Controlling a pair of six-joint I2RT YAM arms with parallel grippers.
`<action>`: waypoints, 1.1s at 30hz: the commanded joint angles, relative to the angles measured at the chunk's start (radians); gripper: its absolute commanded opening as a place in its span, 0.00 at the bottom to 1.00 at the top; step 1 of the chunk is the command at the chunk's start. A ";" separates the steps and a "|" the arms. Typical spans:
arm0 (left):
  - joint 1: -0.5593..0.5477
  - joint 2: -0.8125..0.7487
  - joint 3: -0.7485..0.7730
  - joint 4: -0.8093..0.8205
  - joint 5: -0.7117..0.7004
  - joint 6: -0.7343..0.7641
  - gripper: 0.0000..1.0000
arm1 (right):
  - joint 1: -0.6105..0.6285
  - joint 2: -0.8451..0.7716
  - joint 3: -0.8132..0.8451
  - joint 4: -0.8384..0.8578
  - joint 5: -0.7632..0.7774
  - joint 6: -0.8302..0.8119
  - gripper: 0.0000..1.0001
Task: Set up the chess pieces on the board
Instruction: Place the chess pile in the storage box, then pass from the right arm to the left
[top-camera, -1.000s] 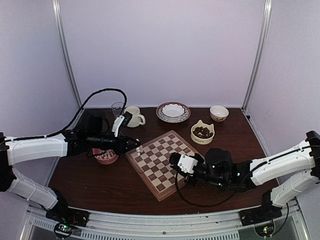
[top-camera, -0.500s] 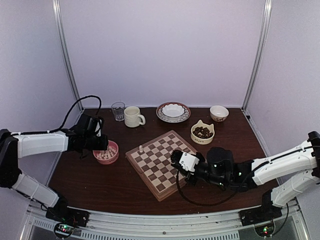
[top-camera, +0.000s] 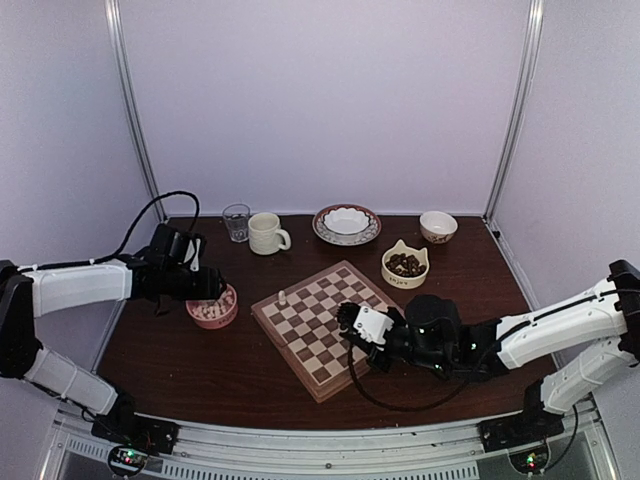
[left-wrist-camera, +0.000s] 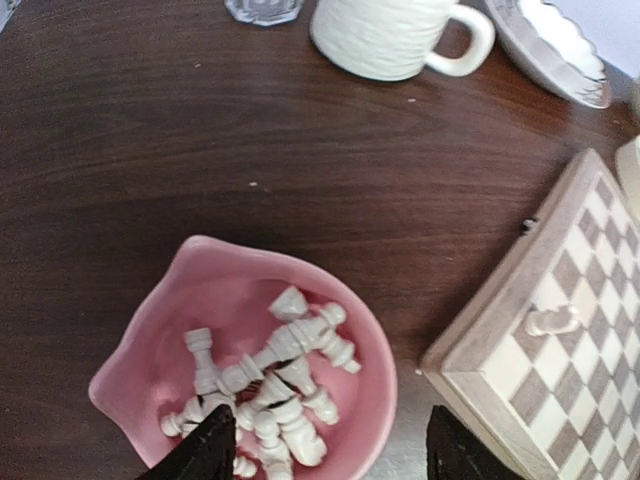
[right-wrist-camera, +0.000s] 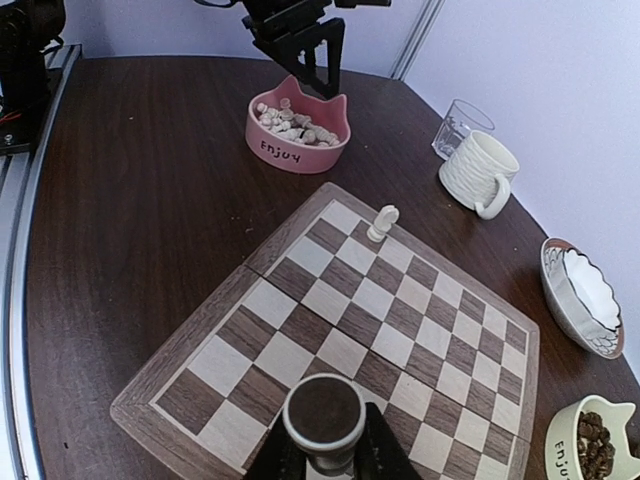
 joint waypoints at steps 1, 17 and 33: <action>-0.038 -0.101 -0.060 0.147 0.242 -0.013 0.65 | -0.019 0.024 0.036 -0.005 -0.150 0.045 0.18; -0.446 0.009 0.011 0.437 0.639 0.207 0.62 | -0.146 0.105 0.083 0.042 -0.526 0.214 0.14; -0.524 0.078 0.015 0.530 0.622 0.221 0.40 | -0.147 0.155 0.122 0.041 -0.613 0.231 0.14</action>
